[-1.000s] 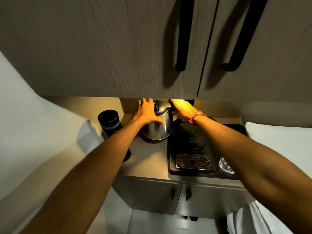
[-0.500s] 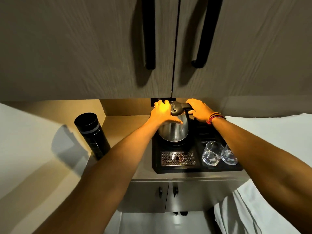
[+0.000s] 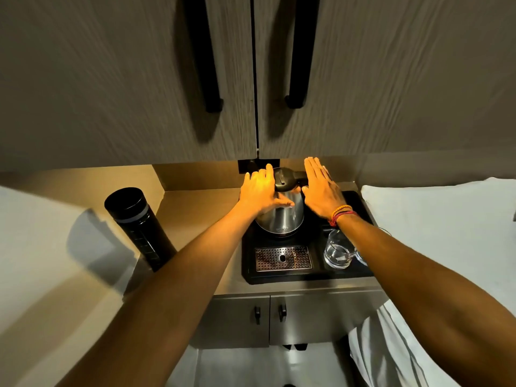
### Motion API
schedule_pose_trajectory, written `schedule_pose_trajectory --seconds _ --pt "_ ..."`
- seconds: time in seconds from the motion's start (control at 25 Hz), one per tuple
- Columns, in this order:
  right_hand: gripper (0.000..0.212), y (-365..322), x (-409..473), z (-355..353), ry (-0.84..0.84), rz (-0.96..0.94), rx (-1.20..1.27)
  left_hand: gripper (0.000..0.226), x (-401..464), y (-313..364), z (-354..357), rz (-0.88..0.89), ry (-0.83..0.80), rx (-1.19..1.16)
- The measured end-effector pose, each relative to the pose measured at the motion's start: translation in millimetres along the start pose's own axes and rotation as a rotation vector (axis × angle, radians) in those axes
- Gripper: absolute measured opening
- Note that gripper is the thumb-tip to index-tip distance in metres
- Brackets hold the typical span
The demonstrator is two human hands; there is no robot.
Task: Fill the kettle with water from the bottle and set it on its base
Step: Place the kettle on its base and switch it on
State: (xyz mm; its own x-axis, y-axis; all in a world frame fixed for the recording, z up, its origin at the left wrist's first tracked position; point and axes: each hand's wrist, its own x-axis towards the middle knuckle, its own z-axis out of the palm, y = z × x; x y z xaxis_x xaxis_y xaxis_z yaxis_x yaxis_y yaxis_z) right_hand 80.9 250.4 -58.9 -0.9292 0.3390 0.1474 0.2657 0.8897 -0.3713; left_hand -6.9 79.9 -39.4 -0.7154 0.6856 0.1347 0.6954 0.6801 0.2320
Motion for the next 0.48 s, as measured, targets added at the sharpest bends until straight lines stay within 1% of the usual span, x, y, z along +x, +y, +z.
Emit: schedule_pose_trajectory --seconds 0.04,0.12,0.24,0.32,0.4,0.48 --pt "0.079 -0.1 -5.1 4.4 0.053 0.028 -0.006 0.122 -4.6 -1.0 4.4 0.007 0.020 0.013" --pt "0.080 1.1 -12.2 10.2 0.119 0.102 -0.057 0.123 -11.6 -2.0 12.7 0.010 0.052 0.058" --pt "0.077 4.8 -21.0 16.7 0.129 0.133 -0.118 0.119 -17.9 0.5 23.8 -0.031 0.094 0.081" --pt "0.073 10.4 -22.8 17.2 0.131 0.090 -0.162 0.117 -18.7 2.1 25.2 -0.040 0.090 0.071" --pt "0.070 16.2 -20.9 11.5 0.111 -0.001 -0.320 0.117 -17.4 3.3 23.9 -0.052 0.067 0.071" --pt "0.066 18.3 -15.7 -0.1 0.040 -0.096 -0.485 0.117 -18.4 7.6 23.0 -0.087 0.033 0.050"
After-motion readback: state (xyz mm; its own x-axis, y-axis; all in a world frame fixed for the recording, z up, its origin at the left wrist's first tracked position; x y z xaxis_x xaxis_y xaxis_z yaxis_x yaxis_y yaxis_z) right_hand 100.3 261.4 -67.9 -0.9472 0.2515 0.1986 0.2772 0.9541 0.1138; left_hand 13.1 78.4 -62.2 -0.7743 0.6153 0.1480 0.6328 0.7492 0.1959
